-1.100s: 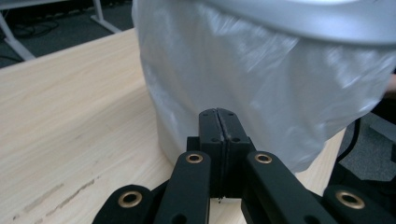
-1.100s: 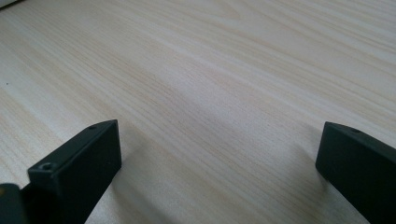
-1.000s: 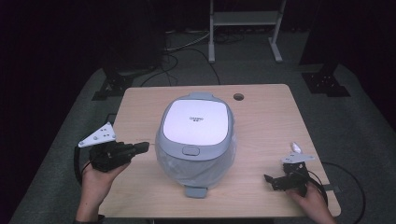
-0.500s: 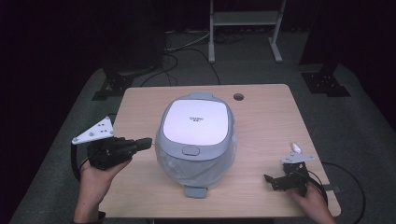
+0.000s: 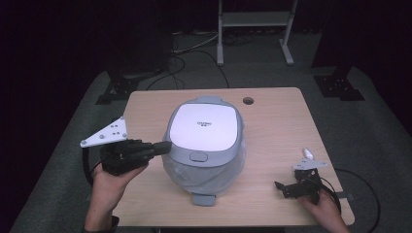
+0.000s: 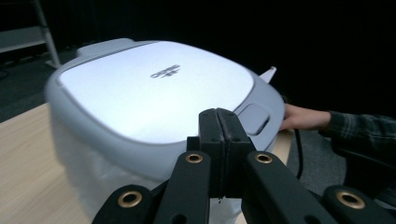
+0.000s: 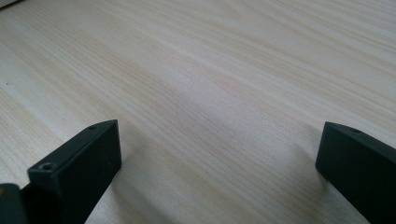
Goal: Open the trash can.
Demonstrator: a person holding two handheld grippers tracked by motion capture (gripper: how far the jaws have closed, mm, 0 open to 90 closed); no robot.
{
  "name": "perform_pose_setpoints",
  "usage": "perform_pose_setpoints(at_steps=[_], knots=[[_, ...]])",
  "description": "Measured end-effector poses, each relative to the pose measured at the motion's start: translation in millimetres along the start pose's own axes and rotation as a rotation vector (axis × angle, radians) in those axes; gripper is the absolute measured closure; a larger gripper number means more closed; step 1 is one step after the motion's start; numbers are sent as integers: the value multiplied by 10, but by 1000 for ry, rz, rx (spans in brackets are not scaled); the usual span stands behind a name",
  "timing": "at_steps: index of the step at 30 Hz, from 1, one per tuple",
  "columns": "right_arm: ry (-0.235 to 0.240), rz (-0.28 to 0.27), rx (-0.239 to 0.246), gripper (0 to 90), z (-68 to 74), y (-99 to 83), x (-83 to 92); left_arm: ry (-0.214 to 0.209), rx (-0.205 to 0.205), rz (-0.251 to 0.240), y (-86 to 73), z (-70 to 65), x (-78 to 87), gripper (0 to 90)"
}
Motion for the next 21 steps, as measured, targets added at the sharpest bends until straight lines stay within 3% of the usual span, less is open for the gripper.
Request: perform_pose_setpoints(at_steps=[7, 21], knots=[[0, 0, 0, 0, 0, 0, 0, -66, 9, 12, -13, -145, -171, 893], [0, 0, 0, 0, 0, 0, 0, -148, 24, 31, -72, -298, -404, 892]])
Point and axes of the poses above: each handheld gripper's, and its own axes: x roughly backward along the jaws, y roughly out of its top, z roughly to its left, the point moved 9 cm from there along -x, roughly forward along the jaws, and after that the axes turned 15 degrees about -z, right-handed, at the moved point
